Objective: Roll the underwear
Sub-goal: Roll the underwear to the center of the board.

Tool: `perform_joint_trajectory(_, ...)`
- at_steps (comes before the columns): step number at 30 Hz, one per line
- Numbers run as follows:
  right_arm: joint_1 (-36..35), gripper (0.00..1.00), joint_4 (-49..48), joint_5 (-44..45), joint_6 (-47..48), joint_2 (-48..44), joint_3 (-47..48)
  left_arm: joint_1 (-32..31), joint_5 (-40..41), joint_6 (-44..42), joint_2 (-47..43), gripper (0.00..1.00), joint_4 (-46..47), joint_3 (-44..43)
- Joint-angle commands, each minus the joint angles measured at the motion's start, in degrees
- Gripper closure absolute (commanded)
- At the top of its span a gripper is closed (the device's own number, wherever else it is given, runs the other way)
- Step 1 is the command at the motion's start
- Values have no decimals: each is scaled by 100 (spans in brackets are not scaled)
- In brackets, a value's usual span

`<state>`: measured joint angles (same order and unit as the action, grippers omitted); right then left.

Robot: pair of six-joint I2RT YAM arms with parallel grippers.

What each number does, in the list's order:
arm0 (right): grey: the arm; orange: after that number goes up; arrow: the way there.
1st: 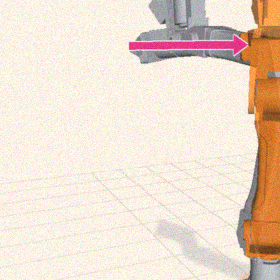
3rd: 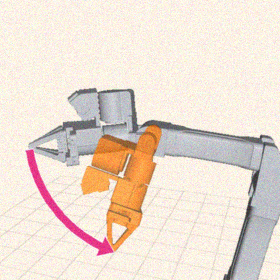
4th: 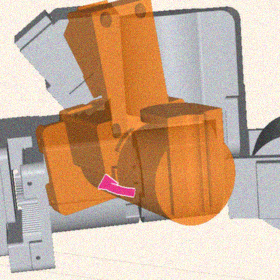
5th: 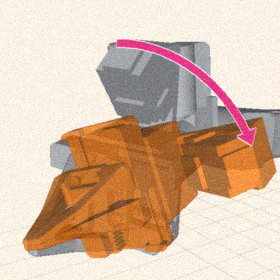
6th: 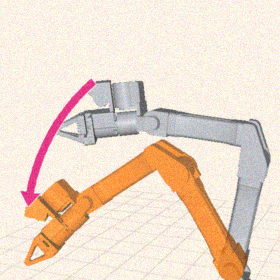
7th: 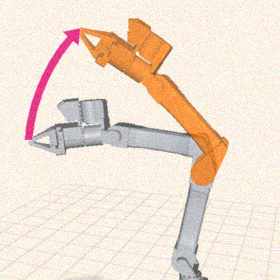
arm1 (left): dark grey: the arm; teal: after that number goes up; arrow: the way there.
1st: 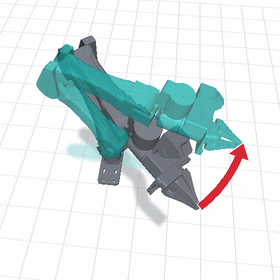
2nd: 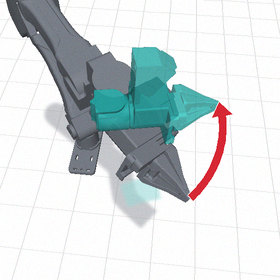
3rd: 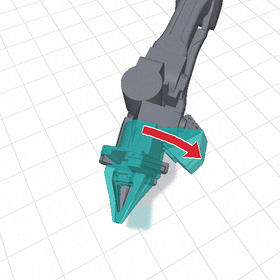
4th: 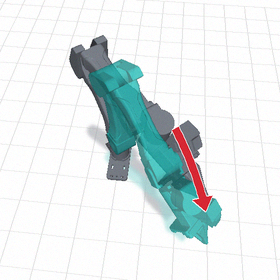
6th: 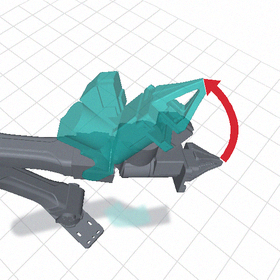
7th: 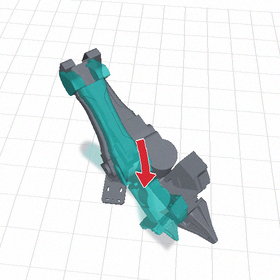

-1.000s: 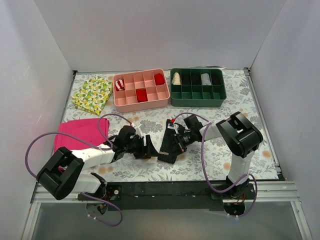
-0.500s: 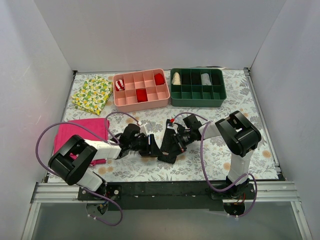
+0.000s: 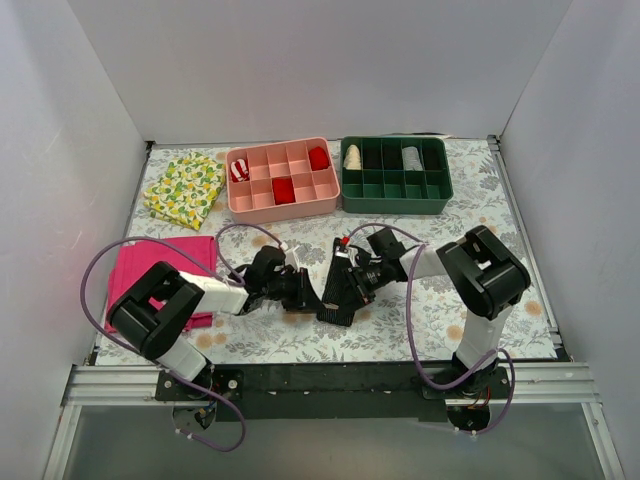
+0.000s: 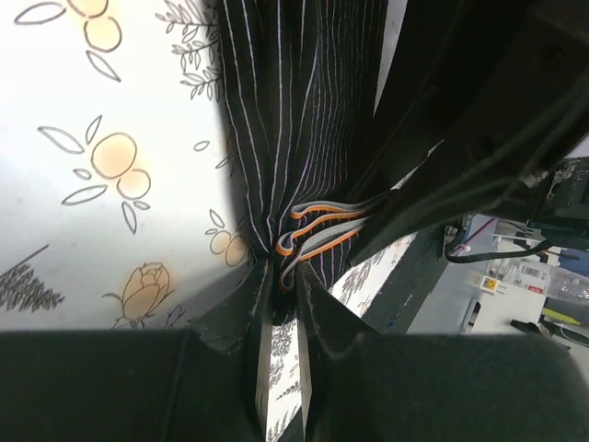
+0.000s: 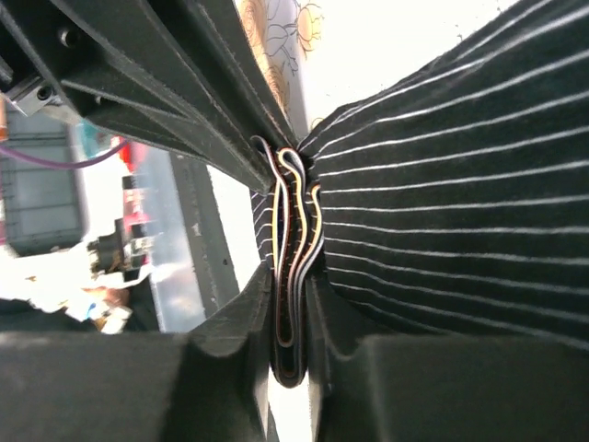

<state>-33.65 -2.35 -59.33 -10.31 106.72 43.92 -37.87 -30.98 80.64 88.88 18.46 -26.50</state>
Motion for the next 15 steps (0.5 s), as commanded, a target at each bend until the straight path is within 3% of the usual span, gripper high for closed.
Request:
perform_joint_trajectory(1,-221,71,76,1018,126,-694,-173,-107,365,-136,322,99,-457,-153)
perform_joint_trajectory(7,-406,62,200,2881,-33,-1984,-595,-124,400,-233,411,100,-694,-311)
perform_joint_trajectory(12,-397,41,568,4182,46,-2980,-894,-124,347,-321,498,100,-809,-443)
perform_joint_trajectory(15,-449,40,875,4842,185,-3507,-885,-124,330,-382,551,100,-958,-601)
